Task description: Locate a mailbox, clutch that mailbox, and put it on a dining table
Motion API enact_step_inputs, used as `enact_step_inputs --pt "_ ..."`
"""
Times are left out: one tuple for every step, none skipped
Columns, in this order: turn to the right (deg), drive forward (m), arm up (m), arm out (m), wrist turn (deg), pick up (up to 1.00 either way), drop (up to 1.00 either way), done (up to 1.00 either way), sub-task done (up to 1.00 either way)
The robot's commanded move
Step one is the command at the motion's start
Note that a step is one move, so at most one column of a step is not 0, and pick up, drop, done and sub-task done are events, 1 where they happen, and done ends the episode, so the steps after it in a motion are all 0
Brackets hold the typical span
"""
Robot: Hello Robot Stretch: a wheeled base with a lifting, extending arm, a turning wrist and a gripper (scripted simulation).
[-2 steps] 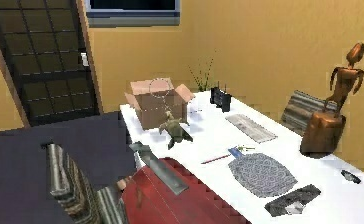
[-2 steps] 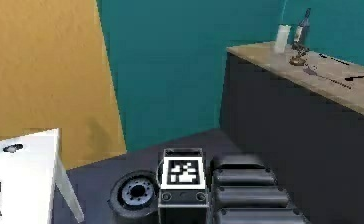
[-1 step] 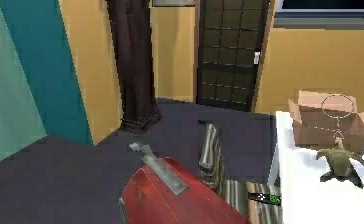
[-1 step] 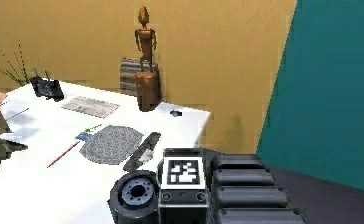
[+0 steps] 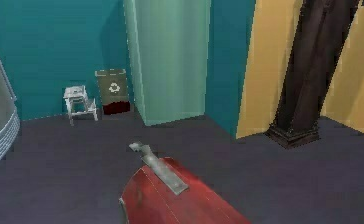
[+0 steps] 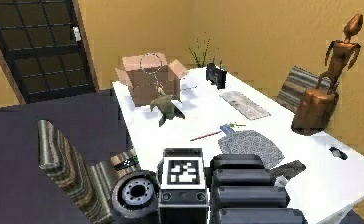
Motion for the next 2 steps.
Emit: enact_step_inputs --pt "0.0 0.00 0.00 0.48 0.0 0.00 0.00 0.00 0.00" --pt "0.0 0.00 0.00 0.00 45.0 0.00 0.00 0.00 0.00"
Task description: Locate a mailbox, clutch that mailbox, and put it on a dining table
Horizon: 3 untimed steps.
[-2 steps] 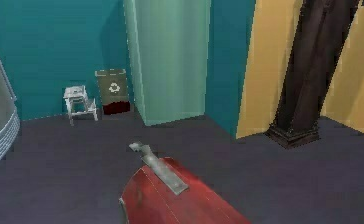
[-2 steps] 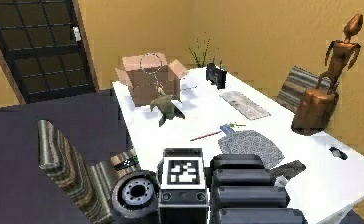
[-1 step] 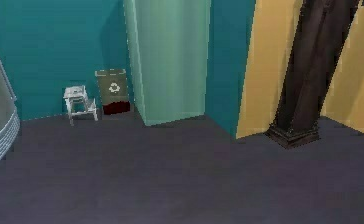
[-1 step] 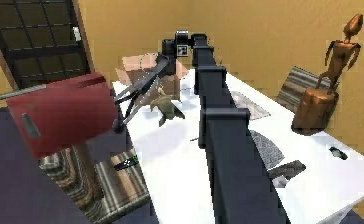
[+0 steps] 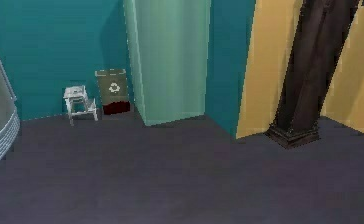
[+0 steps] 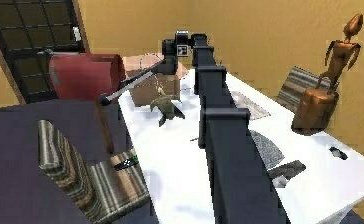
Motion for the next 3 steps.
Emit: enact_step_inputs --pt "0.0 0.00 0.00 0.00 45.0 0.00 0.00 0.00 0.00" --pt "0.0 0.00 0.00 0.00 45.0 0.00 0.00 0.00 0.00" --pt "0.0 0.00 0.00 0.00 15.0 0.00 0.00 0.00 0.00"
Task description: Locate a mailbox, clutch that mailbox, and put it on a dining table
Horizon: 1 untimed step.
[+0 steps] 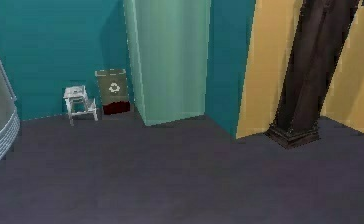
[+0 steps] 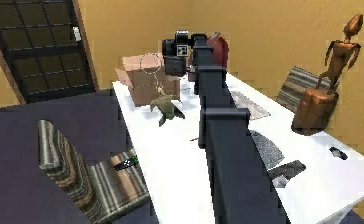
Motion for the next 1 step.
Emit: enact_step_inputs --pt "0.0 0.00 -0.02 0.00 0.0 0.00 0.00 0.00 0.00"
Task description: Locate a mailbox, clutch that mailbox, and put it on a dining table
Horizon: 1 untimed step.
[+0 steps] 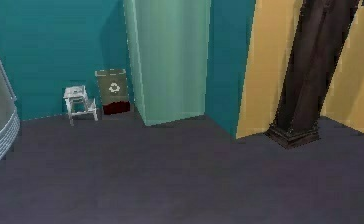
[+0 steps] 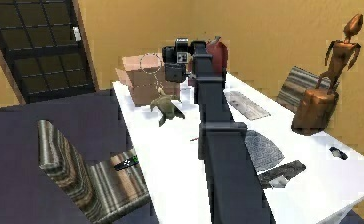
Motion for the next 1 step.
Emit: enact_step_inputs --pt "0.0 0.00 -0.32 0.00 0.0 0.00 0.00 0.00 0.00"
